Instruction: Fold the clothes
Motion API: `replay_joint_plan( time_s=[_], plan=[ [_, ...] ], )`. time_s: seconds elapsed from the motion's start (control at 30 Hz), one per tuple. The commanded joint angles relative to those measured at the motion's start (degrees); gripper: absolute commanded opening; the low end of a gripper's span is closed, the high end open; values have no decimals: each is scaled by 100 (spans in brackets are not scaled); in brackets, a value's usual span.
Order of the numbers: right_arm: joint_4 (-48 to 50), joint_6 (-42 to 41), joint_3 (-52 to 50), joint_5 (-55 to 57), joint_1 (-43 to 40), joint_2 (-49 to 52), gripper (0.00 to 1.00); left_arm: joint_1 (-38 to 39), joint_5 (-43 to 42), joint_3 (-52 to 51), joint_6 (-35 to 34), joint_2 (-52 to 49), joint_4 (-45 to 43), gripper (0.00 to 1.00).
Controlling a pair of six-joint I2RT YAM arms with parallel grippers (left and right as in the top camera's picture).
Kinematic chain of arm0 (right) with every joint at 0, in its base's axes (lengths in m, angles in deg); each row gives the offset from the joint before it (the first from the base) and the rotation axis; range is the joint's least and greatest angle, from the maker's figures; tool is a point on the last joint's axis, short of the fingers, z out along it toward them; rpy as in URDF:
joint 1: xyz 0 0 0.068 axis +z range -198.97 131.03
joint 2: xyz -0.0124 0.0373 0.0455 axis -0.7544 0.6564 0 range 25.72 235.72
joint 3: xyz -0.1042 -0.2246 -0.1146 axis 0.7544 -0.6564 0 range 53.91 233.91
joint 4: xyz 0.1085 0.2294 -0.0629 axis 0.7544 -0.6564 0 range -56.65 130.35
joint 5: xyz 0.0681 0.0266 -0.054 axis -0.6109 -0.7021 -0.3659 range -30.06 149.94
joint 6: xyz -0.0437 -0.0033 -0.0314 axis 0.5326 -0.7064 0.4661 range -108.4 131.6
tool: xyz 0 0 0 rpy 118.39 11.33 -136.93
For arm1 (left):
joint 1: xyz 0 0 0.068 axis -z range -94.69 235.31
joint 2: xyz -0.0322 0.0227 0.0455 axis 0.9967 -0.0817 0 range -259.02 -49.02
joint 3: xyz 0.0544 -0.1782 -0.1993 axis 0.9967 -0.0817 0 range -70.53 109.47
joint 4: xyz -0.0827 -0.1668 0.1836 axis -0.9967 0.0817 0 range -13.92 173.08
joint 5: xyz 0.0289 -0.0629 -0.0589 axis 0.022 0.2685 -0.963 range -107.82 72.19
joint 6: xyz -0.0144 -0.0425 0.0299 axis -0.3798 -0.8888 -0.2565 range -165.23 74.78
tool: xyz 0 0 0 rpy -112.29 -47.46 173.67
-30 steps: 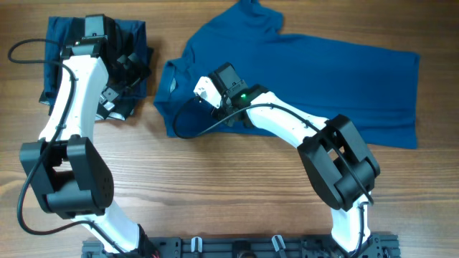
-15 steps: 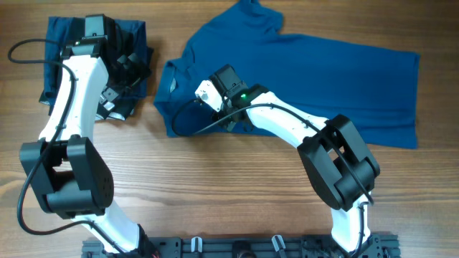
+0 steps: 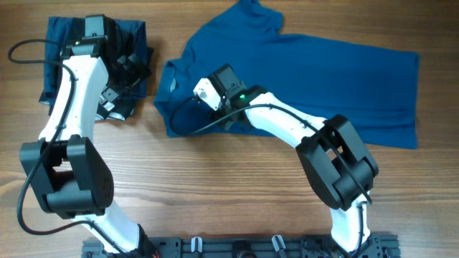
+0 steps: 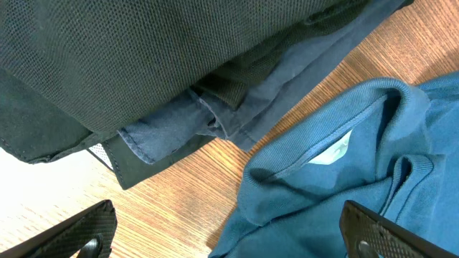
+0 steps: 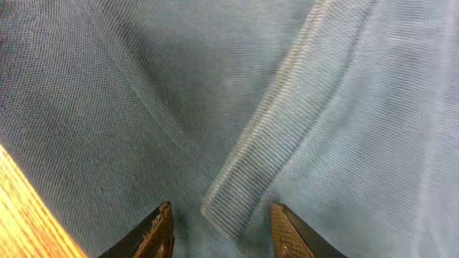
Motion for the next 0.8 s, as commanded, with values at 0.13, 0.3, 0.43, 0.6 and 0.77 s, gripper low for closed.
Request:
replay_joint_plan(
  time_s=[0.13,0.3,0.43,0.6,0.77],
  plan=[
    [85,-376,-31,496,251,247,40,-42,-24,11,26,-66,4,100],
    [26,-496,28,669,245,238,14,-42,-24,11,26,-66,4,100],
    [-227,-636,402,767,225,184,4,-42,-24,11,26,-66,4,100],
    [-273,-549,737,767,2,116,4,-42,-26,11,26,-66,7,100],
    [-33,-317,737,791,-365,116,4,-42,-26,11,26,-66,4,100]
  ],
)
